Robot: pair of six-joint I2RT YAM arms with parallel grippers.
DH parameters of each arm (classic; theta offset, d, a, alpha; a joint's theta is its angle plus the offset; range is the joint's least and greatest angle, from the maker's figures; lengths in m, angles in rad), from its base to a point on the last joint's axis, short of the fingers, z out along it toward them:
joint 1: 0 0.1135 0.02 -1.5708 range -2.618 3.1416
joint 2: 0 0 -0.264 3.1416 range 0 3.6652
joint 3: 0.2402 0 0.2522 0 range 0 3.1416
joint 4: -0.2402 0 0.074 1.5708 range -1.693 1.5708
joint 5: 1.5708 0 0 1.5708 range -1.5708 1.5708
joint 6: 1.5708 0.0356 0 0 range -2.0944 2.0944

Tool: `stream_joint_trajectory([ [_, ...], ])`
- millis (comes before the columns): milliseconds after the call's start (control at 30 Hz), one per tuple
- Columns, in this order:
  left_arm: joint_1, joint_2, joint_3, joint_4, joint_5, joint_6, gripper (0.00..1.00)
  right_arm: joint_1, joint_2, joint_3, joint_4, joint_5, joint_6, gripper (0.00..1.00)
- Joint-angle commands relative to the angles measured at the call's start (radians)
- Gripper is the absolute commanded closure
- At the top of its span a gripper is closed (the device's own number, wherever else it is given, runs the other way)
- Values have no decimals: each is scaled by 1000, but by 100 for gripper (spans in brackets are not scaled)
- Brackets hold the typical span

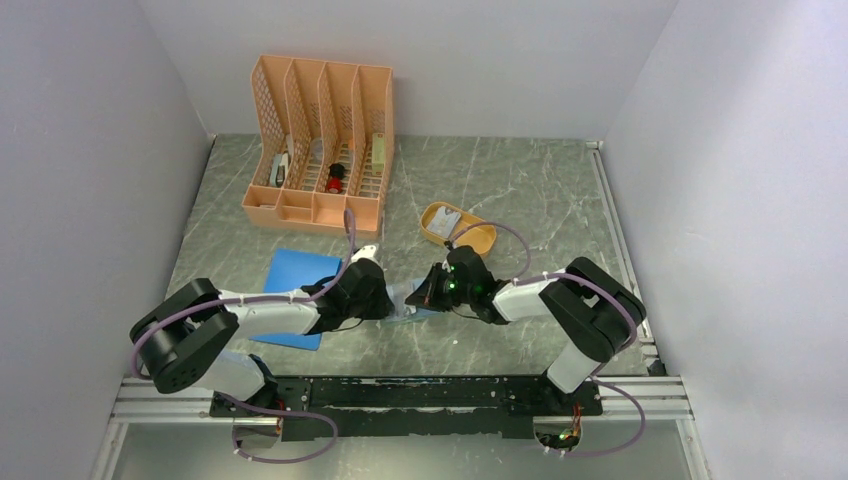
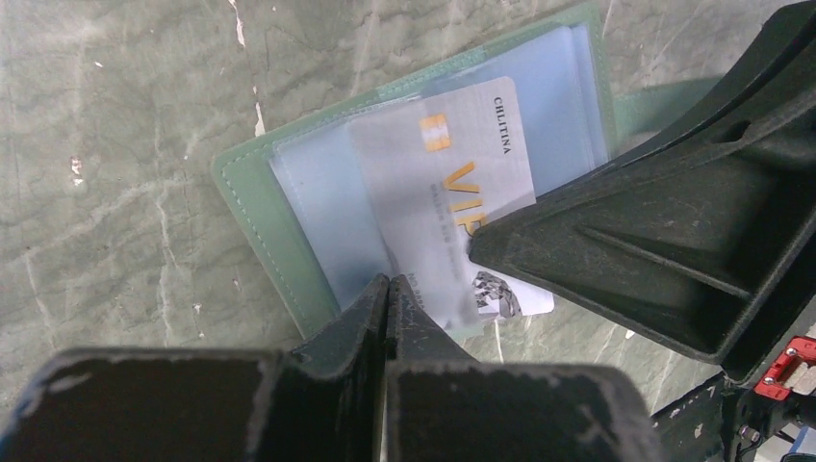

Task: Put the credit cards into the card holder
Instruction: Insert the credit card into the card holder.

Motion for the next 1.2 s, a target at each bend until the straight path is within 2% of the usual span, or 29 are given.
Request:
stream_joint_trajectory([
  [0, -3, 18, 0, -79, -8, 13, 95, -4, 44, 18, -16, -17, -31, 100],
  [267, 10, -100, 31, -201, -43, 23, 94, -5, 40, 2, -28, -31, -55, 100],
  [467, 11, -171, -10, -247, -98, 21, 94, -6, 58, 4, -12, -52, -54, 100],
  [800, 16, -25, -11, -177, -58, 29, 95, -3, 78, 18, -12, -100, -71, 100],
  [1167, 16, 13, -11, -144, -40, 32, 95, 3, 134, 52, -4, -176, -91, 100],
])
